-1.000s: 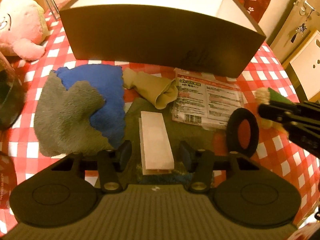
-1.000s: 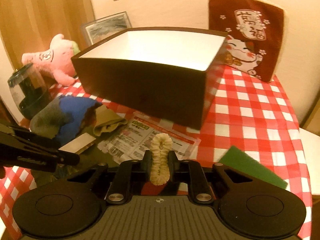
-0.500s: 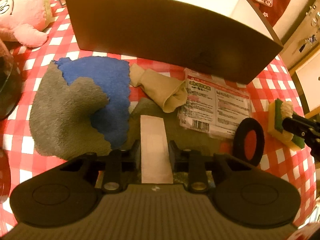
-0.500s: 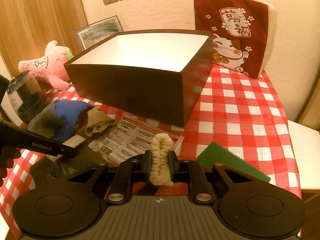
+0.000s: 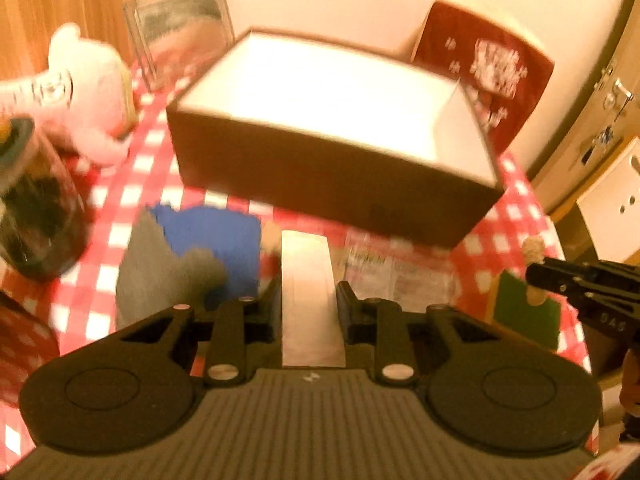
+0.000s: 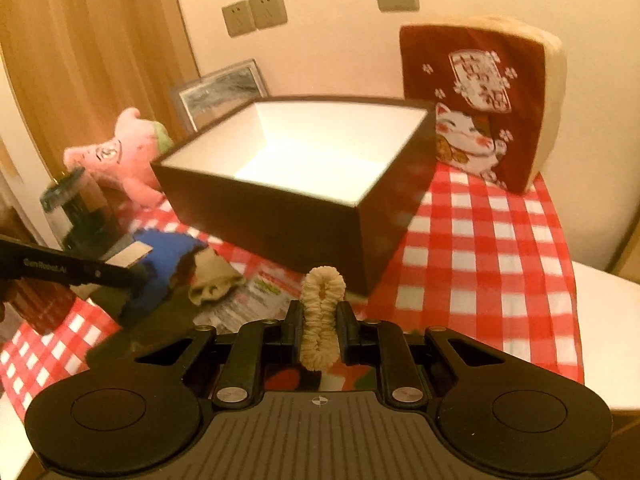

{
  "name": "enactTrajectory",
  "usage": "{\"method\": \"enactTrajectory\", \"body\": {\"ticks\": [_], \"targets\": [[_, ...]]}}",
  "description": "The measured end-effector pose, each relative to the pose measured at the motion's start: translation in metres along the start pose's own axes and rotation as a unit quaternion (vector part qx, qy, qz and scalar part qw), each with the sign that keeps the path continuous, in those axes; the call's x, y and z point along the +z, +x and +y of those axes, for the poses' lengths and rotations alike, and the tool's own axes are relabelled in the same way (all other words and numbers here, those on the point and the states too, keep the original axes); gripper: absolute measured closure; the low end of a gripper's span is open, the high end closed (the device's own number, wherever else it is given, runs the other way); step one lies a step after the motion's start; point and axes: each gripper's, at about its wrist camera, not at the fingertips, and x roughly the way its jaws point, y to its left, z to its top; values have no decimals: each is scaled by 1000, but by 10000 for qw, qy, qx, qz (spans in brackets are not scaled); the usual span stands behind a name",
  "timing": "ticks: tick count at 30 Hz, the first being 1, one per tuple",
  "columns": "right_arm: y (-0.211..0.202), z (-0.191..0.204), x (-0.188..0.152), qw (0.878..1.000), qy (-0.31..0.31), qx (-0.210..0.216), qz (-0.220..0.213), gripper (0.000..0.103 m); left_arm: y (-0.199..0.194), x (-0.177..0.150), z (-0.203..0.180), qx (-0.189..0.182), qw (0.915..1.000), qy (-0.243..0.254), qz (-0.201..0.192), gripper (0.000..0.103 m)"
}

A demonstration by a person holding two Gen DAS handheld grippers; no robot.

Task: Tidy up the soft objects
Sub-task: 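Carry both items into the brown box and open both tools to release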

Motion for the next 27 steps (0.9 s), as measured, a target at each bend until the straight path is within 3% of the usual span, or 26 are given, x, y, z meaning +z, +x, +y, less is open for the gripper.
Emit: {"method": "enactTrajectory", "body": {"ticks": [6, 13, 19, 27], "targets": [[-2, -2, 40, 9994, -127, 156, -299, 85, -8, 41, -13, -117, 9991, 138, -377, 78], [16, 0, 93, 9983, -111, 157, -554, 85, 12, 98, -24, -311, 9965, 440, -646, 78], [52, -1, 123, 9989, 23, 101, -456, 85, 50, 138, -30, -468, 9948, 689, -586, 78], [105, -10, 140, 9994, 299, -115, -108, 85, 101, 154, -27, -604, 9945, 807, -299, 77]]}}
